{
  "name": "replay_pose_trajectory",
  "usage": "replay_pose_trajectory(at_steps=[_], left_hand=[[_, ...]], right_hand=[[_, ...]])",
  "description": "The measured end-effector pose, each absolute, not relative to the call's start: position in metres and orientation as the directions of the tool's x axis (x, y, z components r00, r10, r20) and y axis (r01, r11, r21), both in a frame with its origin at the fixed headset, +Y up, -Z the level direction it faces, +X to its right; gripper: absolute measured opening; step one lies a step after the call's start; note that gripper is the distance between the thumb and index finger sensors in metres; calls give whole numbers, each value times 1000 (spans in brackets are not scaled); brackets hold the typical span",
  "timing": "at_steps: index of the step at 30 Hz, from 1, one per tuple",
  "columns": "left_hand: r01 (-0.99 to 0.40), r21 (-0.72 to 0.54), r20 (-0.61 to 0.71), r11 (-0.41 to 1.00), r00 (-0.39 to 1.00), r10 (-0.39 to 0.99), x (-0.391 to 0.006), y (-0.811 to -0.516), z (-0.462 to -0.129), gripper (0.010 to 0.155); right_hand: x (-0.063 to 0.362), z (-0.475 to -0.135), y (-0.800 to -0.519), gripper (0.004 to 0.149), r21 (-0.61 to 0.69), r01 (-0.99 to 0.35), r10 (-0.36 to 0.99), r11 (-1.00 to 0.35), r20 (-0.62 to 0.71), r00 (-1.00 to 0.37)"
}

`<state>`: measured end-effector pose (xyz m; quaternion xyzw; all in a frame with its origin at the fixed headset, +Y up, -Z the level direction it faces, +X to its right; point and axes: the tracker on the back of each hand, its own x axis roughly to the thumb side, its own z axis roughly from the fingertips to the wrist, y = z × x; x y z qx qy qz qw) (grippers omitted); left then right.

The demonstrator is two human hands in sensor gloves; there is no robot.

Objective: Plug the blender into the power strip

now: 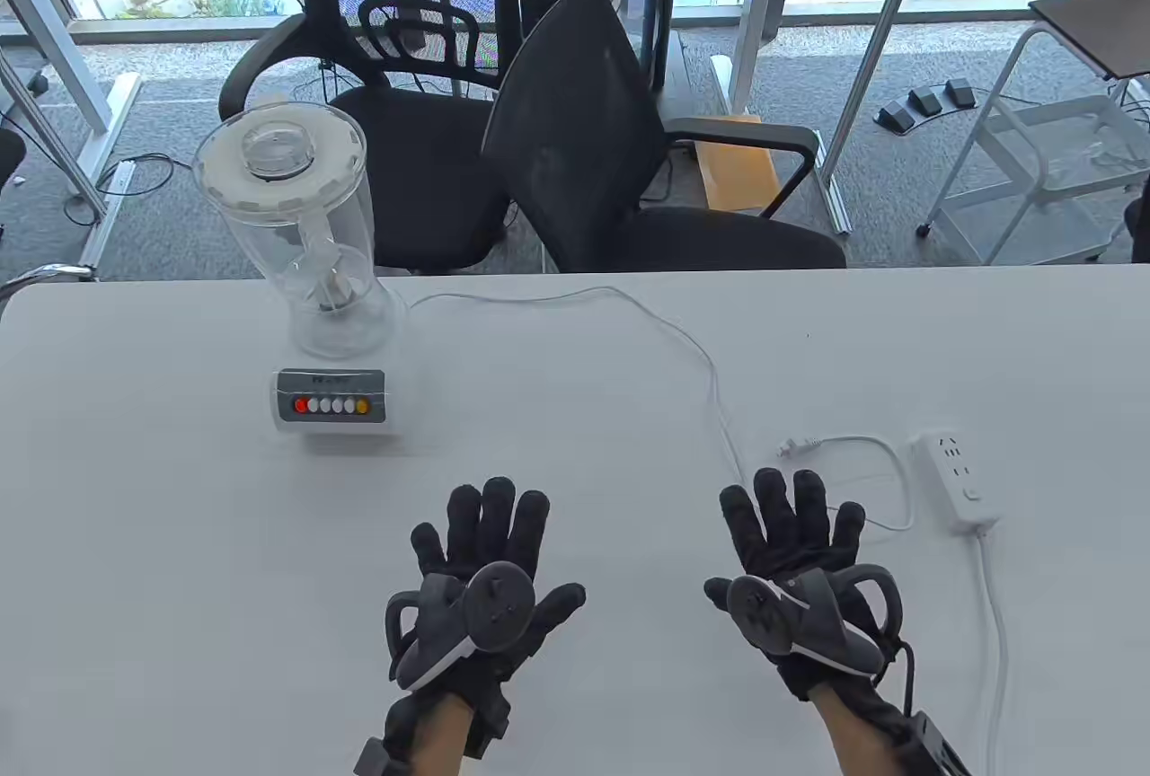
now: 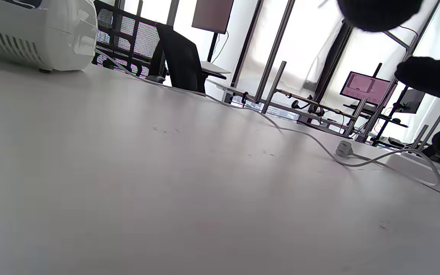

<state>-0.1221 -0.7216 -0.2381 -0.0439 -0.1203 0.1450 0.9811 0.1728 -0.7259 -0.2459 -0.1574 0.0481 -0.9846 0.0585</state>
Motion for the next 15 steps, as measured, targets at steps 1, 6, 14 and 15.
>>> replay_pose_trajectory(at_steps=[1, 6, 14, 15], left_hand=[[-274, -122, 227, 954, 928, 295, -122, -721, -238, 94], [-283, -89, 250, 955, 922, 296, -119, -713, -233, 94], [-293, -96, 285, 951, 907, 308, -111, -712, -229, 94], [-293, -98, 286, 951, 907, 309, -111, -712, -229, 94]], right_hand=[[172, -245, -726, 96, -113, 99, -129, -989, 306, -943], [171, -246, -724, 96, -115, 104, -135, -988, 309, -942], [180, -247, -721, 96, -141, 102, -137, -985, 266, -954], [182, -248, -721, 96, -134, 96, -129, -986, 263, -956]])
